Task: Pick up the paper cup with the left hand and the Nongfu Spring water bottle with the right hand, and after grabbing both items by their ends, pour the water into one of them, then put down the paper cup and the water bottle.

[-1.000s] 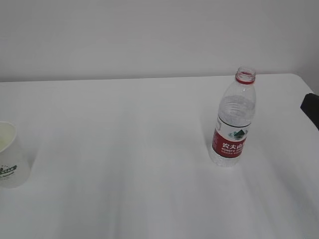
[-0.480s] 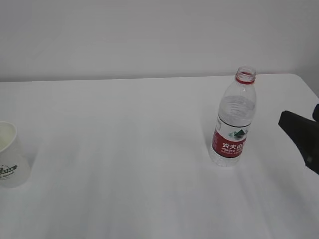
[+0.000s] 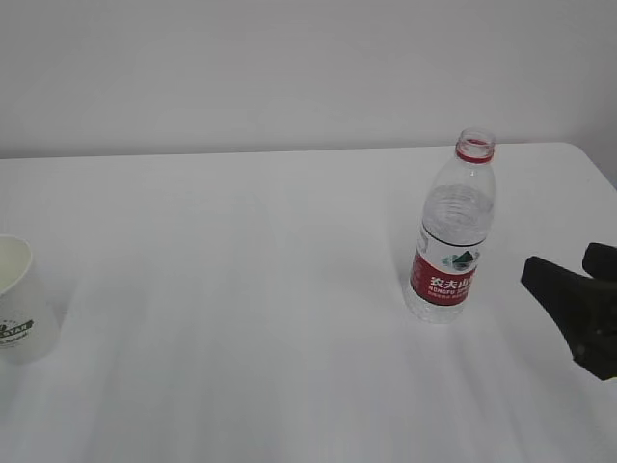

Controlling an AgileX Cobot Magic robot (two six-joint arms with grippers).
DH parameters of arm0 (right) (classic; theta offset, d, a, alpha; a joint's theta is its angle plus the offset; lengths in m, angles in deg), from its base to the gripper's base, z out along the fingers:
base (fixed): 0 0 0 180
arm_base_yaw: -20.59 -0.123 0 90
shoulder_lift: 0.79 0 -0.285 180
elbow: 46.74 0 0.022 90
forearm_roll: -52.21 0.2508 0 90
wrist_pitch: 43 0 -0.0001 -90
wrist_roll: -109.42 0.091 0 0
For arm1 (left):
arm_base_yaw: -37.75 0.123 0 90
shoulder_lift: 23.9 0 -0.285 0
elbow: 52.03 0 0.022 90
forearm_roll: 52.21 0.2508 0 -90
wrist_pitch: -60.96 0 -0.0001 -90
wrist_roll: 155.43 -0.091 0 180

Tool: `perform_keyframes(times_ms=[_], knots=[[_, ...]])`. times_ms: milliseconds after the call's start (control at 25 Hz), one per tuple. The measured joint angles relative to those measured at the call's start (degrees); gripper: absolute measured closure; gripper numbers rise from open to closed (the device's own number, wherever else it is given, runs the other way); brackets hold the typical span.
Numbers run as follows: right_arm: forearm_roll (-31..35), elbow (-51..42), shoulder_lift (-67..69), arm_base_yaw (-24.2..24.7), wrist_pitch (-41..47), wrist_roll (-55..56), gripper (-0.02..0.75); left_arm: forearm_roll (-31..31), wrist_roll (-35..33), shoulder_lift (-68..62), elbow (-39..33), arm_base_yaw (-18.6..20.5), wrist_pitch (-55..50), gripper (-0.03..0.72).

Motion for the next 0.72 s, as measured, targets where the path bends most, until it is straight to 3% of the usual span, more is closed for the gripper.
perform_keyframes(times_ms=[240,720], knots=[[0.0,-0.1,3.5,0.0,-3.1,0.0,0.186,1.1,0.3,-6.5,-3.7,0.0,11.1,0.203],[0.0,-0.1,7.2,0.0,-5.0,-0.3,0.186,3.6,0.3,-8.0,-3.9,0.0,10.5,0.205]])
